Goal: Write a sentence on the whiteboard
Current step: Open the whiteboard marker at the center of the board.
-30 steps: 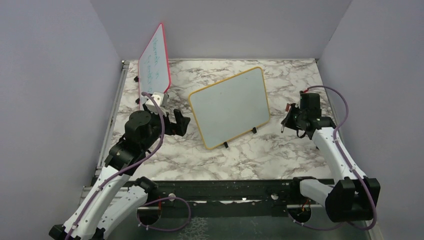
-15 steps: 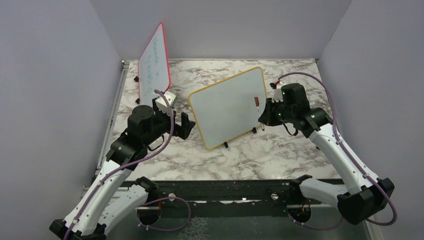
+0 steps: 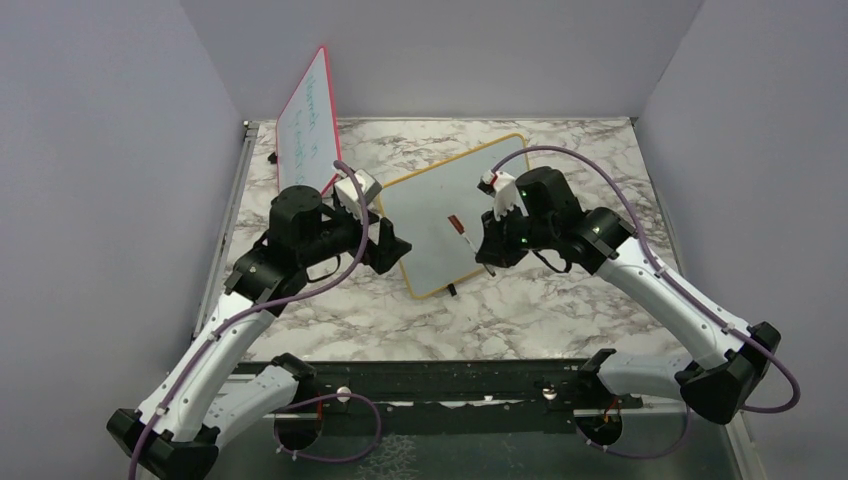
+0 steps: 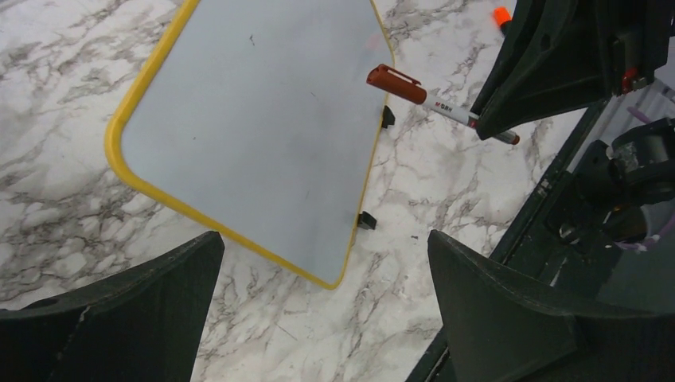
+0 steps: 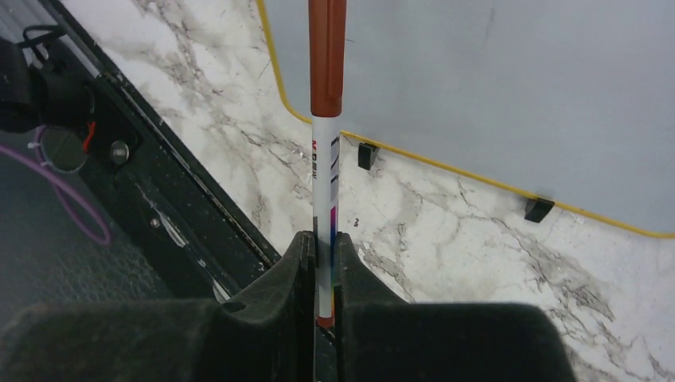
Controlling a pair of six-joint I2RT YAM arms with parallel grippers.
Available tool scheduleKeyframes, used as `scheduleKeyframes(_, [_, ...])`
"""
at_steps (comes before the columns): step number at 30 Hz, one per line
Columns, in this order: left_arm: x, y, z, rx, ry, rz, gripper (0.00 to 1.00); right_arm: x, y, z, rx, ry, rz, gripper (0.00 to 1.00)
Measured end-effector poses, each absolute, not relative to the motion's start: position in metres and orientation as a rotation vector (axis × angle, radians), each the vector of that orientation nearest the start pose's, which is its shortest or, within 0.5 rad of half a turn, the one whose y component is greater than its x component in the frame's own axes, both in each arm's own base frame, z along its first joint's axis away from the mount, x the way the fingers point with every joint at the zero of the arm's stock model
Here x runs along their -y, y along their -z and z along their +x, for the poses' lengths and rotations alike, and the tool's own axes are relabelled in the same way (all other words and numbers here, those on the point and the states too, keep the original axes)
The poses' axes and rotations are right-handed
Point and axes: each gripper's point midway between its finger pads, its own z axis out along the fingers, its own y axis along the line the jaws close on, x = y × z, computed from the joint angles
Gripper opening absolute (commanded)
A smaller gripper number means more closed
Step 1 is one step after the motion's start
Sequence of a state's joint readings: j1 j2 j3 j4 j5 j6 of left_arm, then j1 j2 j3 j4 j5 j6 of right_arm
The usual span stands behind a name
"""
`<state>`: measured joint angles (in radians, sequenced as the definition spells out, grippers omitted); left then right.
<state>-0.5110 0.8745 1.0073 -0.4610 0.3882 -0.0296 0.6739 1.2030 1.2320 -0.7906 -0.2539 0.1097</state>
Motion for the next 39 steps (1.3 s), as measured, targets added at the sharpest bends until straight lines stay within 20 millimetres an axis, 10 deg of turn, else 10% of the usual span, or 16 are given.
scheduleKeyframes(14, [0.228,-0.299,0.211,-1.881,1.042,0.517,0.90,-0.282,-0.248,0.193,-2.006,-0.908,-1.137,0.01])
scheduleKeyframes(39, [0.259,-0.314,0.205,-1.831,1.383,0.396,0.18,-0.307,-0.259,0.179,-1.846,-1.062,-1.275,0.01])
